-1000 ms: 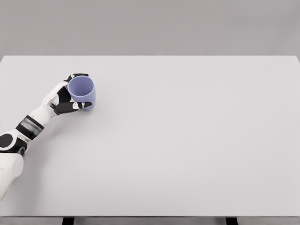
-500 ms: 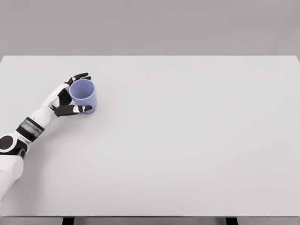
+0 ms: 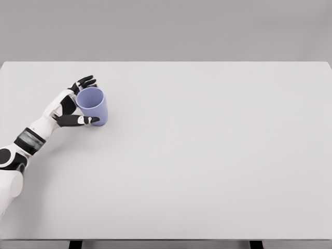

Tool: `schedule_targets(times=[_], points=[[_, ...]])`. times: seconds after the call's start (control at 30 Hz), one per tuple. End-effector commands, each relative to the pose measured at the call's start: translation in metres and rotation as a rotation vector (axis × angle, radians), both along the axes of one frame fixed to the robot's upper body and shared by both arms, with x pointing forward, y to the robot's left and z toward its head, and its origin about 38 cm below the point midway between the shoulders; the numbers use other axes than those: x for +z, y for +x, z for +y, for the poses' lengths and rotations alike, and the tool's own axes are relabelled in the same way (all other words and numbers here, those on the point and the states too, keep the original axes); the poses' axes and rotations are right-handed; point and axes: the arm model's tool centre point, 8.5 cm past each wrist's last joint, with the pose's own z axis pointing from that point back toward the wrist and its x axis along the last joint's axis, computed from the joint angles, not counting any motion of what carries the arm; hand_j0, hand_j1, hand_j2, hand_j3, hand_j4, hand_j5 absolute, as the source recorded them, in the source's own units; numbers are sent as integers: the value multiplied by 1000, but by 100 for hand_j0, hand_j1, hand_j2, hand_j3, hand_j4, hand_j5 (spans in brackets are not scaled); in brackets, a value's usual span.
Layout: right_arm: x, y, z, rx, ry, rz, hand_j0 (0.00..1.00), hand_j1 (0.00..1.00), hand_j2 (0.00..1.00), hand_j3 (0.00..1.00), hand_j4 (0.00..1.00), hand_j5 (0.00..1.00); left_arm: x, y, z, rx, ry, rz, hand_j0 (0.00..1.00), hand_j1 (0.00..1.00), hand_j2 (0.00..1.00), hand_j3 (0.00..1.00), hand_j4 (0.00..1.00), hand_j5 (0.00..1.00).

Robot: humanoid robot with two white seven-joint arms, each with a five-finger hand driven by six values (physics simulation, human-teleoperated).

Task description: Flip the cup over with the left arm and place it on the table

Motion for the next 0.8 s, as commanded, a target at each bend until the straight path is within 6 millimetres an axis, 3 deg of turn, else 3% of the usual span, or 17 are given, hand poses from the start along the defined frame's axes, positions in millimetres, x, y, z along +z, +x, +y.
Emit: schedule_targets(times=[0.0,0.3,0.37,0.5,0.67,0.77], points=[[0,0,0,0,0,0,100,100,100,100,100,100,2,1,2,4,-5,-3,100,100,100,100,100,100],[0,0,0,0,0,0,100,100,100,100,100,100,2,-1,6,9,2,-1,100,100,100,100,100,100],[0,0,0,0,0,0,100,100,100,100,100,100,5,-3,21,21,33,0,100,100,100,100,100,100],[0,0,0,0,0,0,100,100,100,100,100,100,13,-3,32,31,53,-9,100,100,100,100,100,100],[0,0,0,0,0,0,100,100,100,100,100,100,36,-6,50,19,114,-52,100,100,100,100,100,100],[0,0,0,0,0,0,100,100,100,100,100,100,67,-11,71,3,192,-99,100,100,100,100,100,100]])
